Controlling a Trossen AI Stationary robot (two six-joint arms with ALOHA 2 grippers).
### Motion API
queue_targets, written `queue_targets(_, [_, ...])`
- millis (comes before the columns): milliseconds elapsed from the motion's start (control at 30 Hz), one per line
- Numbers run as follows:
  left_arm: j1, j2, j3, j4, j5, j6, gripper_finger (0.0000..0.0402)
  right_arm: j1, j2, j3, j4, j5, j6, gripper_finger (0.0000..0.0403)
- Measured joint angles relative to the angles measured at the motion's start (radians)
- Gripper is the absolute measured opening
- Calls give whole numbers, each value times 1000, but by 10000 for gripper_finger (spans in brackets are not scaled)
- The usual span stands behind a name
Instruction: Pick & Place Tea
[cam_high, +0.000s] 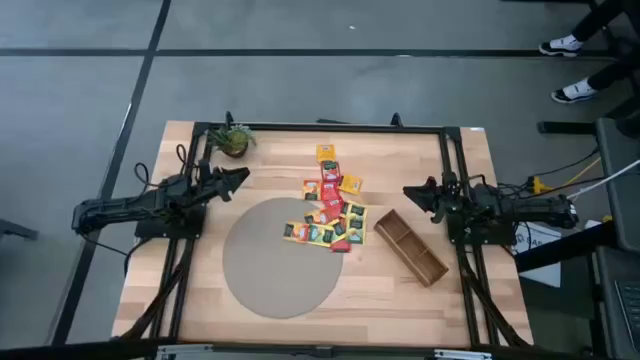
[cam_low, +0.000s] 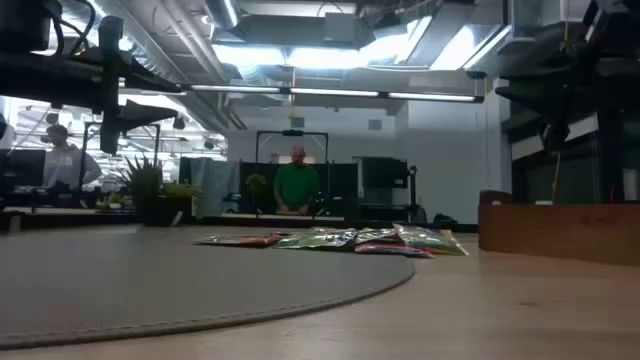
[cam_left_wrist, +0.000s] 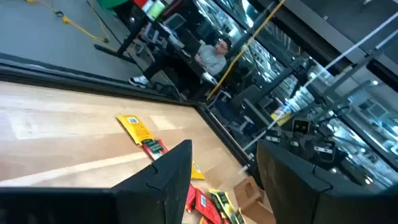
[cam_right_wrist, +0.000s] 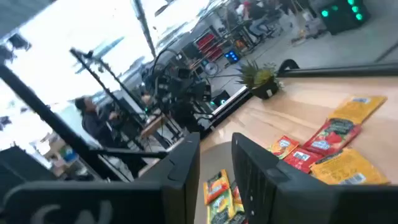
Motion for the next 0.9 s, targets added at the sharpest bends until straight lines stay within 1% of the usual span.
queue_targets(133, [0, 0, 0, 1, -16, -5, 178, 0, 0, 0, -1, 46, 107, 94])
queue_targets(333, [0, 0, 0, 1, -17, -6, 178, 0, 0, 0, -1, 45, 242, 94])
queue_targets(400, [0, 0, 0, 2, -22, 15, 178, 0, 0, 0, -1, 45, 282, 94])
queue_targets(533, [0, 0, 0, 18, -74, 22, 178, 0, 1, 0, 49, 45, 320, 94])
queue_targets(567, [0, 0, 0, 37, -70, 24, 178, 0, 2, 0, 80, 45, 317, 94])
queue_targets(633, [0, 1, 3, 67, -10, 62, 178, 0, 16, 10, 134, 45, 318, 94])
queue_targets(700, [0, 22, 28, 69, 48, 113, 178, 0, 56, 58, 143, 42, 289, 94])
queue_targets(767, [0, 63, 81, 67, 71, 179, 177, 0, 126, 130, 137, 21, 221, 94])
queue_targets(833, [0, 129, 147, 37, 83, 263, 175, 0, 226, 217, 109, 7, 136, 94])
queue_targets(900, [0, 218, 222, -37, 91, 336, 173, 0, 348, 316, 53, 2, 55, 94])
